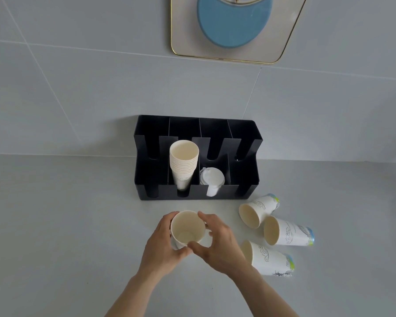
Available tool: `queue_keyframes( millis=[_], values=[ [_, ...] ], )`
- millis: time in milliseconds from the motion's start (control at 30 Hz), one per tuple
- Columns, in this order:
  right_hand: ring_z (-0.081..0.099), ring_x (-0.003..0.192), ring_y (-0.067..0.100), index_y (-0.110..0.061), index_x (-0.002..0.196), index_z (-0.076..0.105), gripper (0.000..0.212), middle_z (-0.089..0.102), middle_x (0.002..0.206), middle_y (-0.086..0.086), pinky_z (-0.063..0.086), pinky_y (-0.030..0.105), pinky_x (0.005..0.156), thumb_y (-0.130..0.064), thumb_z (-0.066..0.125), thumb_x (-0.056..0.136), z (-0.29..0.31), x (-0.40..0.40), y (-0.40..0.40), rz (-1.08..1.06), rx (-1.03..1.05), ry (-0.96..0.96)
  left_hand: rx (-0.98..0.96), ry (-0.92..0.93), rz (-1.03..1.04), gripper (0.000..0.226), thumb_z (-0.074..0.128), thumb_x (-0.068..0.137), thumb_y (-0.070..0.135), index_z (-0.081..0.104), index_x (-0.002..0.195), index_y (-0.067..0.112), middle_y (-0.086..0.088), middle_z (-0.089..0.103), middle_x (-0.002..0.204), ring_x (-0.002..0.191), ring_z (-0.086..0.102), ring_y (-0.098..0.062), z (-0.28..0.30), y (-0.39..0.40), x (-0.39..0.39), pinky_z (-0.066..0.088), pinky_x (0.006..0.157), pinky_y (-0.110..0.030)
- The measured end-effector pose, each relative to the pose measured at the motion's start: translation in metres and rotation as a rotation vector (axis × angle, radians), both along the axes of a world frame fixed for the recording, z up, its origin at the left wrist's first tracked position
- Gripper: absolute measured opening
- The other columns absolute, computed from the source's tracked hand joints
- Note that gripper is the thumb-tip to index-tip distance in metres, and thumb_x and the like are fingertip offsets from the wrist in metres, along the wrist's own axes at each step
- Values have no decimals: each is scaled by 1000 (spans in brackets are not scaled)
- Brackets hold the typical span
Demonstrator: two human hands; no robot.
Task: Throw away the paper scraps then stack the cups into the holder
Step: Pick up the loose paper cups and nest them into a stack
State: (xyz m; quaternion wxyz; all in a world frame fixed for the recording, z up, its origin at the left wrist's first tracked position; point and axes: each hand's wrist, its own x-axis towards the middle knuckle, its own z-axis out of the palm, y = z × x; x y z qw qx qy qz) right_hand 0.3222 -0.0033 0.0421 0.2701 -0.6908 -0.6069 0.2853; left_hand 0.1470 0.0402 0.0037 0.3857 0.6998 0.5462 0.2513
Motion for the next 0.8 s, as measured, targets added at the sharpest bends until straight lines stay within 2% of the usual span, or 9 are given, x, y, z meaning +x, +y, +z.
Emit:
queue_keyframes(
  millis=[133, 300, 433, 533, 600, 700, 800],
  values=[
    [59, 120, 11, -27, 148, 46, 81, 59, 134, -10, 51, 35, 101, -53, 78, 79, 3, 16, -5, 12, -9, -96, 15, -8, -20, 89, 92, 59, 48, 42, 132, 44, 29, 54, 126, 108, 60, -4, -1, -1, 2, 58, 84, -26],
    [60, 120, 20, -21, 146, 47, 64, 56, 136, -6, 54, 38, 90, -28, 71, 87, 5, 69, -30, -98, -113, -298, 10, -39, -55, 84, 91, 58, 46, 43, 127, 48, 32, 56, 124, 107, 61, -1, -1, -2, 17, 58, 83, -29],
    [51, 128, 22, -22, 152, 32, 81, 42, 145, -9, 51, 37, 91, -18, 69, 81, 6, 105, -53, -44, -310, -437, 6, -62, -68, 82, 90, 58, 45, 45, 126, 47, 28, 58, 125, 106, 62, -2, -2, -4, 31, 58, 83, -32],
    [41, 138, 18, -20, 157, 23, 93, 37, 149, -10, 43, 31, 107, -12, 71, 77, -2, 115, -63, 22, -383, -541, 7, -74, -79, 81, 90, 58, 45, 45, 126, 48, 28, 58, 125, 107, 62, -2, -2, -6, 36, 58, 83, -33],
    [42, 138, 19, -18, 156, 24, 93, 39, 147, -6, 39, 30, 111, -15, 74, 77, -12, 113, -68, 35, -400, -612, 8, -68, -94, 81, 89, 58, 46, 45, 126, 47, 28, 58, 125, 106, 62, -3, -2, -6, 39, 59, 83, -33],
    [49, 127, 21, -20, 148, 36, 81, 46, 139, -5, 41, 30, 105, -27, 75, 78, -24, 108, -73, 23, -370, -677, 7, -58, -112, 82, 89, 57, 48, 45, 126, 48, 28, 58, 125, 106, 62, -5, -1, -8, 39, 58, 82, -32],
    [53, 121, 19, -23, 144, 40, 76, 50, 133, -7, 44, 28, 95, -39, 75, 78, -23, 104, -70, -28, -279, -609, 4, -38, -130, 83, 88, 57, 49, 44, 127, 48, 29, 57, 125, 106, 63, -7, -1, -8, 37, 57, 83, -28]
  ],
)
